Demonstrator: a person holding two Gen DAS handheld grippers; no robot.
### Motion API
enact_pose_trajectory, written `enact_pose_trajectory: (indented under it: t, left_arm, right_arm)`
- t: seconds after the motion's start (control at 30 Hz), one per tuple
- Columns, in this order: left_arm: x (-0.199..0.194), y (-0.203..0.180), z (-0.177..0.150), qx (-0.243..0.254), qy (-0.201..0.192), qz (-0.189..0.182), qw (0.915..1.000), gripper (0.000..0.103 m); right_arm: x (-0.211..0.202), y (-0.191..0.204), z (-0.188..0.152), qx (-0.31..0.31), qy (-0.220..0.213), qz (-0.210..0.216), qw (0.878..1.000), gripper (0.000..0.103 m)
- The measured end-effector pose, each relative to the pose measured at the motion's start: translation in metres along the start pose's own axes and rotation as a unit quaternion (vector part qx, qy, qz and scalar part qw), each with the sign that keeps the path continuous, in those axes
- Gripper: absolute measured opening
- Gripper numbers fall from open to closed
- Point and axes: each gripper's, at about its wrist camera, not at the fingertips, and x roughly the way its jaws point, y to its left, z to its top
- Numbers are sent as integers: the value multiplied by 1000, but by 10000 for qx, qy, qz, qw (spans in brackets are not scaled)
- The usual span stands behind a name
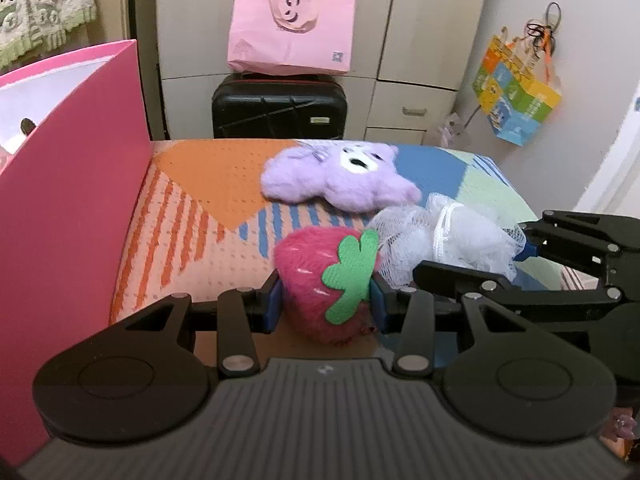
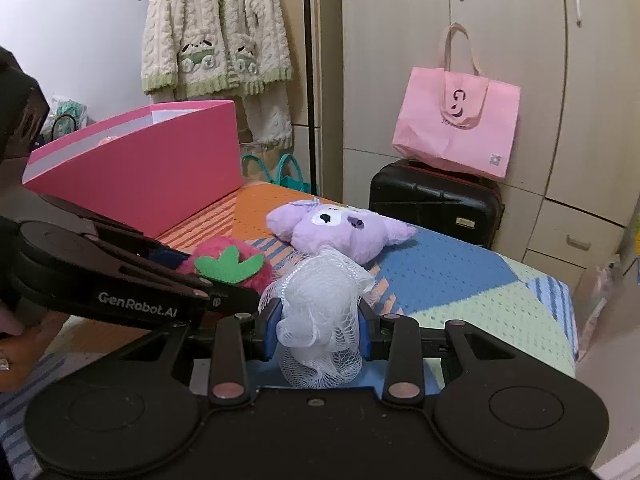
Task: Organize soft objects
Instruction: 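Carry the strawberry plush and mesh puff over the pink box with both grippers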
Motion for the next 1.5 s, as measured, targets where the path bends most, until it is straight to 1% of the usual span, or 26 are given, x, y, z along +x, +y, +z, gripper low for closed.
enact_pose_trajectory:
  t: [0.27,0.43,0.53,0.63,0.7,0.77,0.93,1.0,1.07,1.13,1.2,1.27,1.33,1.43,1.5]
  left_arm:
    - [-20,-6,-19,123,132,-286,9994,42]
    - [-36,-6,-29,53,317,-652,9974,42]
    - [-47,-8,-37,111,352,-781,9963,42]
    - [-58,-8,-44,180,400,-819,9957,42]
    - [-64,-4,-47,76,573,-909,9942,42]
    - [-75,2,-49,-19,641,-1119,9917,42]
    - [-107,9,-59,354,610,-1206,9902,42]
    - [-115,14,-65,386,703,-1252,9889,42]
    - [-122,21,-72,400,869,-1369,9860,42]
    - [-128,30,-78,296,1126,-1516,9816,42]
    - [-134,38,-82,214,1281,-1593,9786,42]
    - [-143,46,-85,218,1314,-1549,9789,42]
    - [-155,55,-86,256,1261,-1436,9812,42]
    - [-171,70,-84,235,1263,-1346,9825,42]
    - [-181,79,-82,184,1290,-1362,9821,42]
  right_arm:
    - [-28,6,-20,391,-13,-330,9987,42]
    - [-47,6,-34,870,-49,-401,9954,42]
    - [-59,12,-43,946,-57,-509,9942,42]
    - [-72,22,-52,972,-38,-627,9933,42]
    - [-81,27,-58,1069,-34,-693,9918,42]
    - [-92,31,-63,1193,-24,-734,9901,42]
    - [-115,44,-67,1154,-137,-682,9909,42]
    - [-122,51,-67,1069,-134,-607,9923,42]
    - [-125,59,-65,988,-52,-440,9941,42]
    - [-125,66,-61,1008,148,-306,9943,42]
    - [-126,74,-58,1046,295,-88,9940,42]
    - [-127,81,-52,1102,379,175,9930,42]
    - [-129,88,-46,1091,450,408,9922,42]
    - [-131,101,-36,1027,564,620,9912,42]
    - [-132,110,-29,990,661,754,9900,42]
